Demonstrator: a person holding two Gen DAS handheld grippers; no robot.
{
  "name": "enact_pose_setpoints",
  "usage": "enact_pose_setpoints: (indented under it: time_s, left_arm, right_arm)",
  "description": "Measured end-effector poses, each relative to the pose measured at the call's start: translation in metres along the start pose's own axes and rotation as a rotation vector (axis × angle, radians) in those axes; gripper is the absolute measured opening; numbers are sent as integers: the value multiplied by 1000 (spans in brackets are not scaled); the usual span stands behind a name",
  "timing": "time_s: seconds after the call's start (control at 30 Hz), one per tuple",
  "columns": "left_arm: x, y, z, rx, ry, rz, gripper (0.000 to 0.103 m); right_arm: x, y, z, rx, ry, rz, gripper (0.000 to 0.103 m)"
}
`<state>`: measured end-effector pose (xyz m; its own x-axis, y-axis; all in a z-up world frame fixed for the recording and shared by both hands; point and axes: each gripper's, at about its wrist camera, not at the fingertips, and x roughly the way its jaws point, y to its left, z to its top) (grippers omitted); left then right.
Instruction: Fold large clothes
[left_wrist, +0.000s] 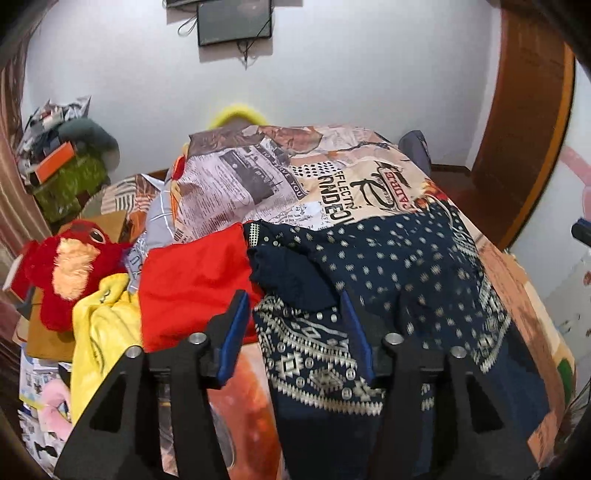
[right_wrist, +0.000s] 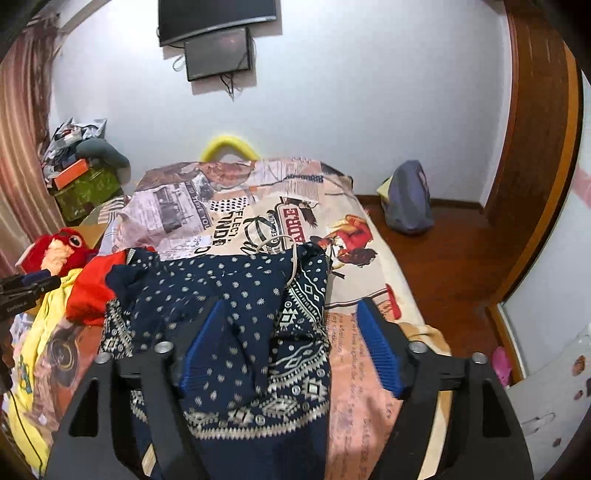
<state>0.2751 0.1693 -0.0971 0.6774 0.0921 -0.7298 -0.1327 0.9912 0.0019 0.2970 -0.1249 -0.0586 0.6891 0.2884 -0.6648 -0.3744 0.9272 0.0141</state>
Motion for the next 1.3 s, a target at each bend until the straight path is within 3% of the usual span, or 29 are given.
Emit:
enact_pose_setpoints:
  time_s: [0.07, 0.13, 0.2, 0.43, 0.67, 0.87, 1.07, 1.13, 1.2, 1.3]
  left_arm:
    - [-11, -2, -11, 15, -7, 4, 68]
    - [-17, -3, -22, 11, -6, 20, 88]
    - [-21, -2, -39, -1, -7, 23, 89]
    - [-2, 9, -85, -37, 132, 1, 89]
    - [27, 26, -135, -151, 310, -154, 89]
    - [50, 36, -178, -259, 415, -236, 88]
    - [57, 37, -198, -327, 444, -347, 64]
    - [58, 32, -199, -310, 442, -370, 48]
    - [59, 27, -199, -290, 452, -381, 36]
    - [62, 22, -199, -267, 447, -377, 27]
  right_arm:
    - [-8, 3, -7, -21, 1, -4, 74]
    - [-12, 5, -16, -39, 14, -15, 74]
    - [-13, 7, -24, -61, 26, -29, 74]
    - [-5, 5, -64, -84, 115, -73, 74]
    - [15, -10, -112, 6, 255, -18, 74]
    - [37, -16, -145, 45, 346, 13, 74]
    - [62, -29, -172, 158, 447, 83, 74]
    - [68, -33, -178, 201, 462, 115, 73]
    - [71, -34, -182, 241, 461, 159, 66]
    - [74, -36, -181, 278, 455, 209, 54]
